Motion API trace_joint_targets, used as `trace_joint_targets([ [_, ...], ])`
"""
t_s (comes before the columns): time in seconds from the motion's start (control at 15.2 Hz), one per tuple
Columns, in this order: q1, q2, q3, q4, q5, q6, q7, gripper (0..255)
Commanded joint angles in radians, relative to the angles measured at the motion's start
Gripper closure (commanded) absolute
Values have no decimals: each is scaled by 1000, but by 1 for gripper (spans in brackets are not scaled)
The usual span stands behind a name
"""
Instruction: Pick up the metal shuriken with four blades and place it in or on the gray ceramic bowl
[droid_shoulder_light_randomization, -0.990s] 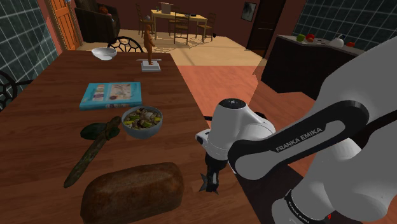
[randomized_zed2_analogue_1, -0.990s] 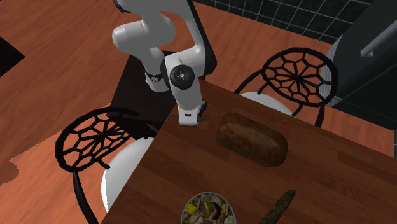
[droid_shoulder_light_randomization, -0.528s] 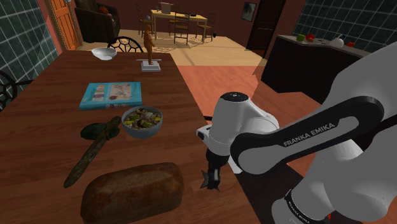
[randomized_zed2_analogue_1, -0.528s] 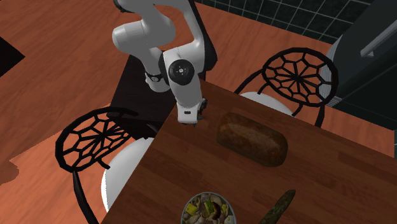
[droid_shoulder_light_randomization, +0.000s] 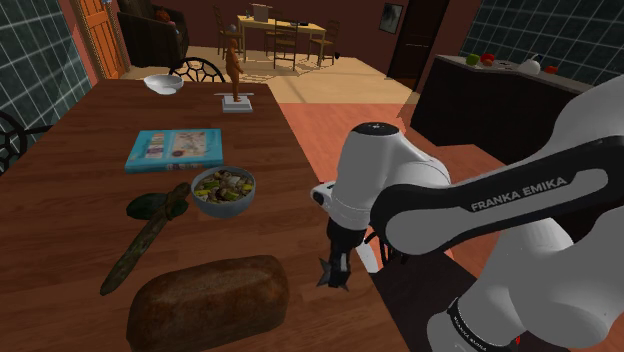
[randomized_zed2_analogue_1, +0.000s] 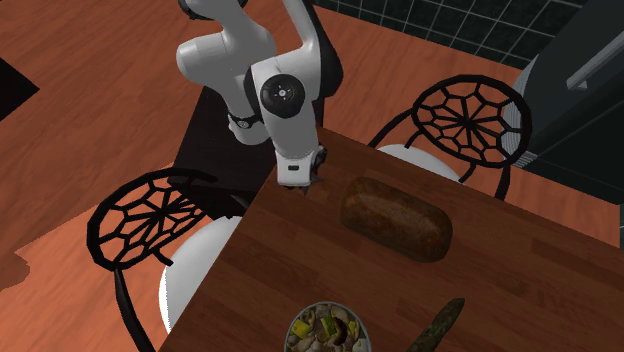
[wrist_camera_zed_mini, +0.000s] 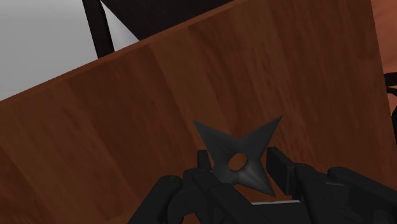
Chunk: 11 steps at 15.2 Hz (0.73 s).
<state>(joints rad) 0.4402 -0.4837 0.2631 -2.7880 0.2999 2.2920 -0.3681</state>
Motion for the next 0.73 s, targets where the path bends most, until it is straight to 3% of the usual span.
trace_joint_targets([
  [0.0, -1, -25, -4, 13, -5, -38, 4, 255],
  [0.66, -7, -113, -25, 95, -29, -207, 22, 255],
])
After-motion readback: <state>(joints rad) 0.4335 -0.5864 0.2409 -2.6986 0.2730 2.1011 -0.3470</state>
